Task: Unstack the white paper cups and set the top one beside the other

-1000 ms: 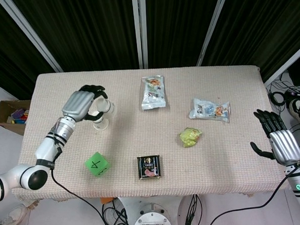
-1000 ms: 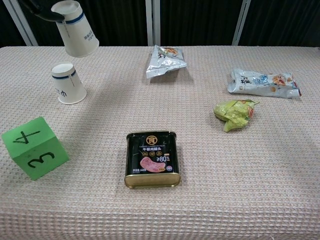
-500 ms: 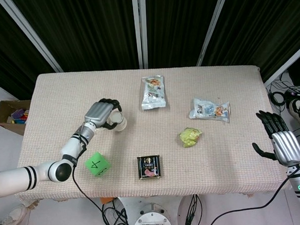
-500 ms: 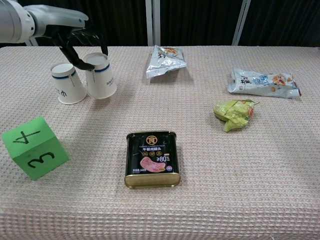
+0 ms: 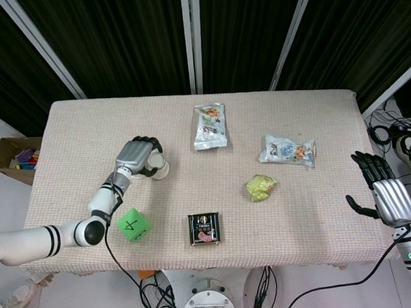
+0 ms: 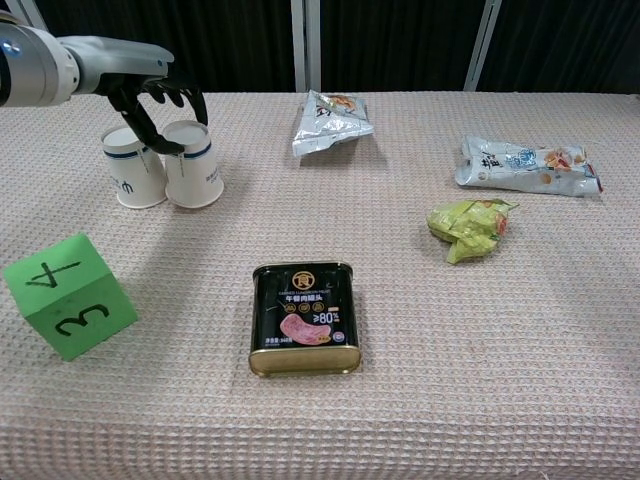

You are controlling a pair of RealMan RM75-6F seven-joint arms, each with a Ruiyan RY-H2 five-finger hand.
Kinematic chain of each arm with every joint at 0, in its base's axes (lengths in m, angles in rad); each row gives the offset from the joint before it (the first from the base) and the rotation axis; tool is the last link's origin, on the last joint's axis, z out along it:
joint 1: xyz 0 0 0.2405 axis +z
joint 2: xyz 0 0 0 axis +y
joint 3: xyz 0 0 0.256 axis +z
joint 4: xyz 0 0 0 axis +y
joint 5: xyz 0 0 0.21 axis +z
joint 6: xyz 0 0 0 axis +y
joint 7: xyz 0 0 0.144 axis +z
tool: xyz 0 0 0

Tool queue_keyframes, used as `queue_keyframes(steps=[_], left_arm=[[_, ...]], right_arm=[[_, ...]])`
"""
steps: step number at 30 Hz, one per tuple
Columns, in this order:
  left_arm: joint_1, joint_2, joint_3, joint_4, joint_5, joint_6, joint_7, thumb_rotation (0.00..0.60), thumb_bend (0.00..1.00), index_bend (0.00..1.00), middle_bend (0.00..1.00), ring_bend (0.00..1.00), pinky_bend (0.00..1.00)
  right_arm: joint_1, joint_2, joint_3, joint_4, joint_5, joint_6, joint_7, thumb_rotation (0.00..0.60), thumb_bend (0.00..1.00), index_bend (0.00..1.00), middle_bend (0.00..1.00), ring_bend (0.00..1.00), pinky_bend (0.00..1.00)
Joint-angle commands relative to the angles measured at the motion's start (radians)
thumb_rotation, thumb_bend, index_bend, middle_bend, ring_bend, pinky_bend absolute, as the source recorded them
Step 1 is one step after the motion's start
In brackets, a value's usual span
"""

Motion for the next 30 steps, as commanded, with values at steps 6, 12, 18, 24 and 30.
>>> queue_keyframes(steps=[6, 12, 18, 24, 30], left_arm=[[-0.001, -0.008, 0.004, 0.013, -0.014, -0.006, 0.004, 0.600, 0.40, 0.38, 0.17, 0.12, 0.13], [0.000, -0.011, 0.005, 0.016, -0.017, -0.012, 0.001, 0.600, 0.38, 0.35, 0.17, 0.12, 0.13], [0.005, -0.012, 0.003, 0.016, -0.008, -0.006, -0.004, 0.600, 0.33, 0.26, 0.17, 0.12, 0.13], [0.010, -0.004, 0.001, 0.003, 0.006, -0.001, -0.008, 0.600, 0.32, 0.21, 0.16, 0.12, 0.13], [0.048, 0.054, -0.025, -0.070, 0.049, 0.047, -0.054, 0.600, 0.24, 0.17, 0.15, 0.12, 0.13]], right_arm=[[-0.001, -0.005, -0.001, 0.007, 0.002, -0.004, 0.006, 0.600, 0.27, 0.06, 0.06, 0.00, 0.00], [-0.001, -0.004, 0.001, 0.006, 0.003, -0.003, 0.004, 0.600, 0.27, 0.06, 0.06, 0.00, 0.00], [-0.002, -0.002, 0.001, 0.003, 0.003, -0.002, 0.004, 0.600, 0.27, 0.06, 0.06, 0.00, 0.00], [-0.004, -0.002, 0.001, 0.002, 0.001, 0.002, 0.004, 0.600, 0.27, 0.06, 0.06, 0.00, 0.00], [-0.008, 0.004, 0.000, -0.001, -0.001, 0.007, 0.007, 0.600, 0.27, 0.06, 0.06, 0.00, 0.00]])
